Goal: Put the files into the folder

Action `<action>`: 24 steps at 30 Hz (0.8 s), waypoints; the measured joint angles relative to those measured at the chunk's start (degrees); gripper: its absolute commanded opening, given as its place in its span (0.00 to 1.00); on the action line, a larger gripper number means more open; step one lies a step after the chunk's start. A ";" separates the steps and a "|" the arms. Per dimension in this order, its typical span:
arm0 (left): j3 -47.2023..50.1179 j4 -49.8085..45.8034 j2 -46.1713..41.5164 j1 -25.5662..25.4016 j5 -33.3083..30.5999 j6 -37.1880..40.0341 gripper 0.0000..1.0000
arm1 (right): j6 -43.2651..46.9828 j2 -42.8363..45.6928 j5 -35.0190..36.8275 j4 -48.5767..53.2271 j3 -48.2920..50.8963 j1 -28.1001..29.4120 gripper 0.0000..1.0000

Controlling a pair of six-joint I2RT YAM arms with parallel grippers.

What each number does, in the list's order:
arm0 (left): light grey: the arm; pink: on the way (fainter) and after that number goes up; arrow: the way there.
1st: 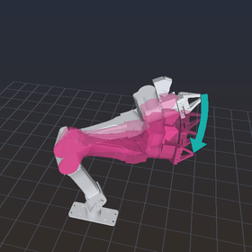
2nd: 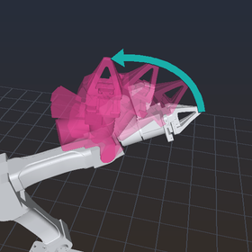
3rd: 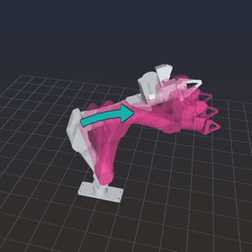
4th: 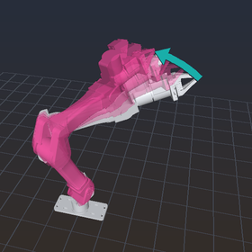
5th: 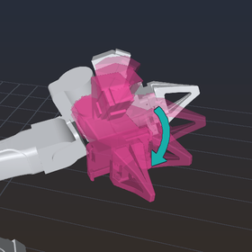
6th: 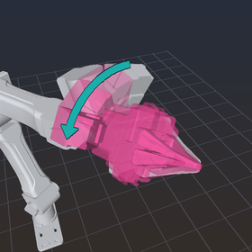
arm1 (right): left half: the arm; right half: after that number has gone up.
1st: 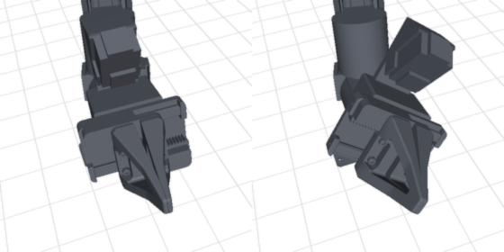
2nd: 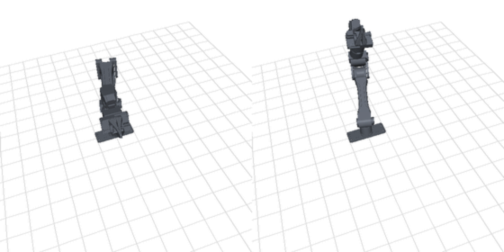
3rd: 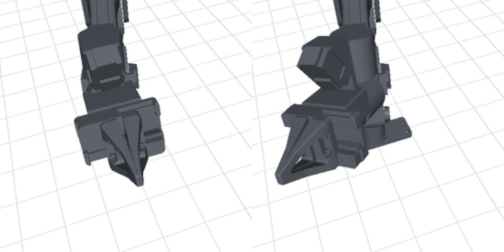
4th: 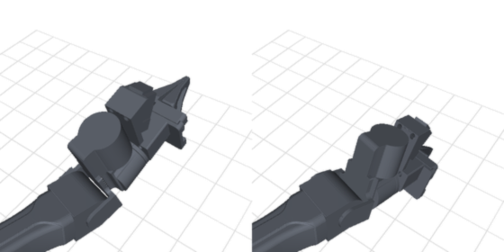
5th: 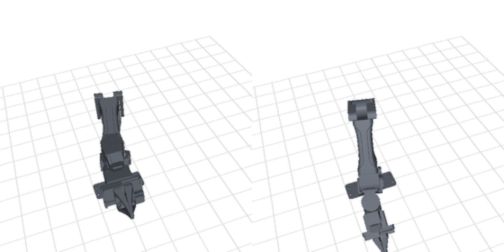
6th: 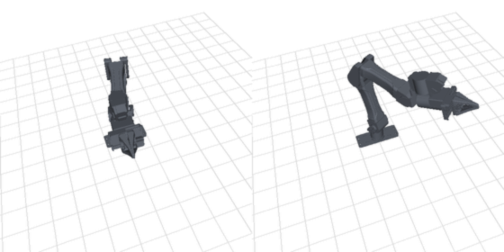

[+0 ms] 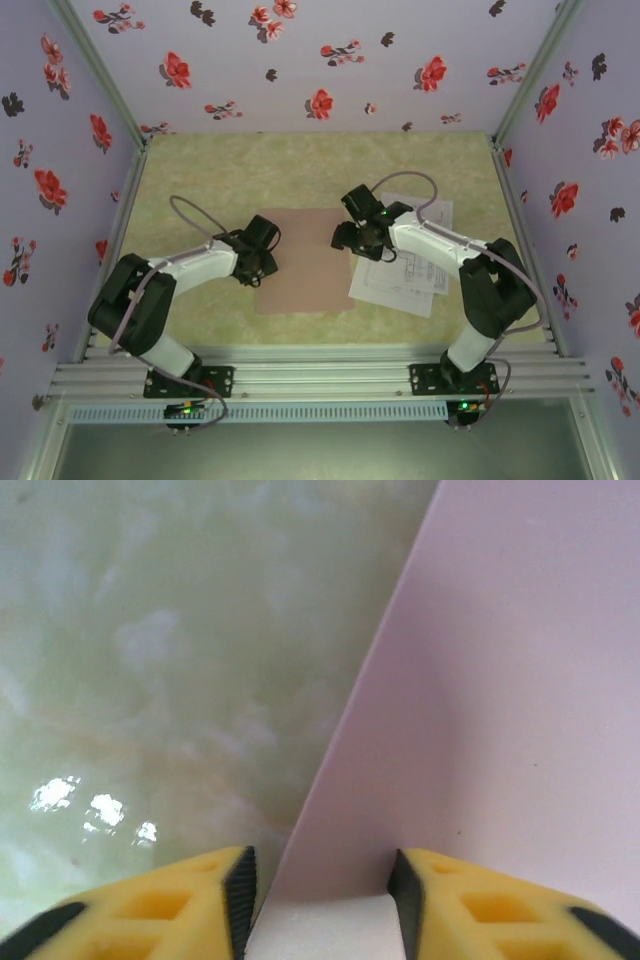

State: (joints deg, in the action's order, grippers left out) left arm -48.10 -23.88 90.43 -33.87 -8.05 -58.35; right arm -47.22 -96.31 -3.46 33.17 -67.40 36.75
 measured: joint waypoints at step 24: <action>-4.50 -3.67 -12.09 5.35 -0.70 11.02 0.79 | -7.82 -10.99 -5.99 -4.20 -7.50 -2.12 0.69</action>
State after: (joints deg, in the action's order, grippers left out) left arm -52.60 -27.55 78.35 -28.51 -8.75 -47.33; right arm -55.05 -107.31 -9.45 28.97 -74.89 34.63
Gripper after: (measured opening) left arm 0.751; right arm 0.688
